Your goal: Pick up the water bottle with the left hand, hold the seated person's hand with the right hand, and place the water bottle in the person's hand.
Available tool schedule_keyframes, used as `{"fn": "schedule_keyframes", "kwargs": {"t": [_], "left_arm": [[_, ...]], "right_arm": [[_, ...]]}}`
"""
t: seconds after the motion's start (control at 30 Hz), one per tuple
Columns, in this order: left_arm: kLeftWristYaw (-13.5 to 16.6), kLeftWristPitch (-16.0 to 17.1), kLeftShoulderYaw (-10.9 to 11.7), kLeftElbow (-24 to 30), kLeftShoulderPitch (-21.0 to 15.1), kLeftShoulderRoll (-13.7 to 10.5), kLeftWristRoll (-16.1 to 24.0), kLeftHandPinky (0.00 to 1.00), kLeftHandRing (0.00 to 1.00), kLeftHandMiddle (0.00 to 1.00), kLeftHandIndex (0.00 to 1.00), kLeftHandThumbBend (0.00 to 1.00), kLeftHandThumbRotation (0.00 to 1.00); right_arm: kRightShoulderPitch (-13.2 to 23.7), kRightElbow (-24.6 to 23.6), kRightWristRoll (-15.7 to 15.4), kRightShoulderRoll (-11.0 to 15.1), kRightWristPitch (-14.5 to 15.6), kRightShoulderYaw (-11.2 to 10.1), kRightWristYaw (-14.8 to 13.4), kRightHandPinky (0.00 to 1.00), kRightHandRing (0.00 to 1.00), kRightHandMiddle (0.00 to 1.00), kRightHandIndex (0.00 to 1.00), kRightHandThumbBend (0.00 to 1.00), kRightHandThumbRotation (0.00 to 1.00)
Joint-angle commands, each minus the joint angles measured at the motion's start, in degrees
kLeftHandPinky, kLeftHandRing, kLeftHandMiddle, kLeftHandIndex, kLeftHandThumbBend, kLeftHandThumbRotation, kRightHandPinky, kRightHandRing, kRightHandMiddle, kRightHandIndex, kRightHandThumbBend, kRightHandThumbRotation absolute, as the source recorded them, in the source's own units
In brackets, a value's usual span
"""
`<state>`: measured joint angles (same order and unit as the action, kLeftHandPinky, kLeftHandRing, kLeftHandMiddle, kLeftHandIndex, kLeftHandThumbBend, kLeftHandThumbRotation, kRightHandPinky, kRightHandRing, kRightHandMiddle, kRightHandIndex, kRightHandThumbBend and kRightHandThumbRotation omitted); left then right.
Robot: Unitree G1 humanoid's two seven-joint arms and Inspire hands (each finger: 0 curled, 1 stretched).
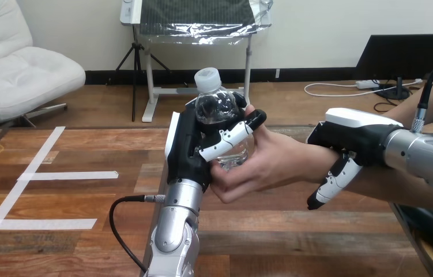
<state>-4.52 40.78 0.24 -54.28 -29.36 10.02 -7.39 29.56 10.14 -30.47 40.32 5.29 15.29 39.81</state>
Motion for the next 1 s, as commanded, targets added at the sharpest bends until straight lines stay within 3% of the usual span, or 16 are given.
{"fn": "schedule_keyframes", "kwargs": {"t": [0.0,0.47,0.97], "left_arm": [[-1.16,1.27,-1.06,0.91,-5.54,7.93,-0.65,0.31,0.36,0.4,0.43,0.72,0.0],[-3.77,1.2,-1.47,1.01,-5.11,8.81,-2.27,0.31,0.36,0.41,0.43,0.74,0.0],[-2.72,1.23,-2.9,1.35,-4.34,8.84,-0.51,0.3,0.35,0.4,0.42,0.73,0.0]], "right_arm": [[4.3,-1.16,-0.31,0.02,1.3,-1.03,-0.45,0.28,0.36,0.44,0.44,0.9,0.16],[3.93,-1.08,0.05,0.37,1.05,-1.15,-0.59,0.28,0.37,0.44,0.44,0.89,0.16],[3.56,-0.79,0.42,0.64,0.76,-1.43,-0.62,0.26,0.34,0.42,0.43,0.88,0.15]]}}
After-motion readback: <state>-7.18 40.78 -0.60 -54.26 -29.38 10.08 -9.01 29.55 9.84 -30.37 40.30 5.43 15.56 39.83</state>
